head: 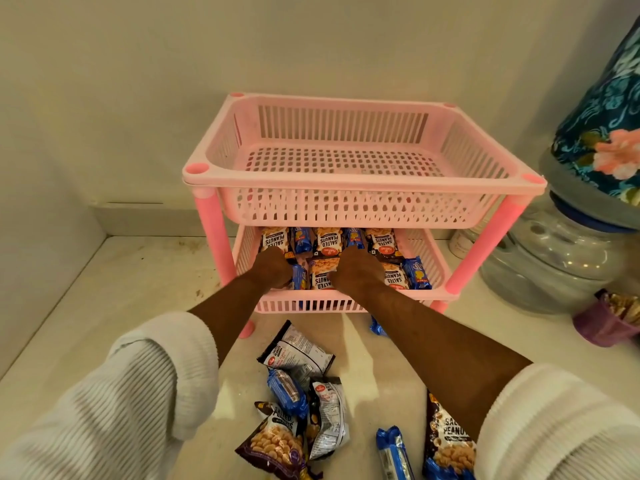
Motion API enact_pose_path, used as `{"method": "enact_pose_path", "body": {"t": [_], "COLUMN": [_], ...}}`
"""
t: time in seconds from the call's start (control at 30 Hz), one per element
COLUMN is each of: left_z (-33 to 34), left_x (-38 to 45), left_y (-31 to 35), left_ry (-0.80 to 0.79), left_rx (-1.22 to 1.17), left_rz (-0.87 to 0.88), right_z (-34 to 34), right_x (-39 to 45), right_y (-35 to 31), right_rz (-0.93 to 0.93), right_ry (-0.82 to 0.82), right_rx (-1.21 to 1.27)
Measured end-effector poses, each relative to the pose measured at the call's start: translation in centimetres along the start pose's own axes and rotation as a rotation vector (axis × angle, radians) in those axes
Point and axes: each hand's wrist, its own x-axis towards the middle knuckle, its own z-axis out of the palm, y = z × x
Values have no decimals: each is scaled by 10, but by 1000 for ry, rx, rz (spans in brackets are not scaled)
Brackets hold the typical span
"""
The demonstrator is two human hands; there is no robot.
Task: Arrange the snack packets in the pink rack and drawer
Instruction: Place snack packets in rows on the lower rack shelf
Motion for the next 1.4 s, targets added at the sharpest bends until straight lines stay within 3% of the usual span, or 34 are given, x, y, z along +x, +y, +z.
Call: {"method": "enact_pose_path", "body": {"t": [0.2,0.5,0.7,0.83,0.97,1.07,1.23,1.4], "left_z": [4,-1,24,48,64,68,72,76], "left_x": [-4,-37,-108,-144,-160,-164,-168,-172], "left_y": [0,-4,-24,-54,-91,-115,-136,-142], "left_ry": [-40,235,335,334,328,191,35,-59], "left_rx": [47,-16,7,29,57,2,-89,-257], "left_rz": [36,186,581,646,565,401,133,48], "right_z": [2,11,41,65,89,103,123,129], "right_x": [-10,-53,-97,-121,-135,-140,-151,-159], "right_y": [9,53,76,78,73,62,43,27], "right_rz": [-48,-352,-477,-500,-502,-498,-430,-473], "right_ry": [58,413,571,472,225,94,61,31], "right_rx": [117,356,355,364,389,360,341,140]}}
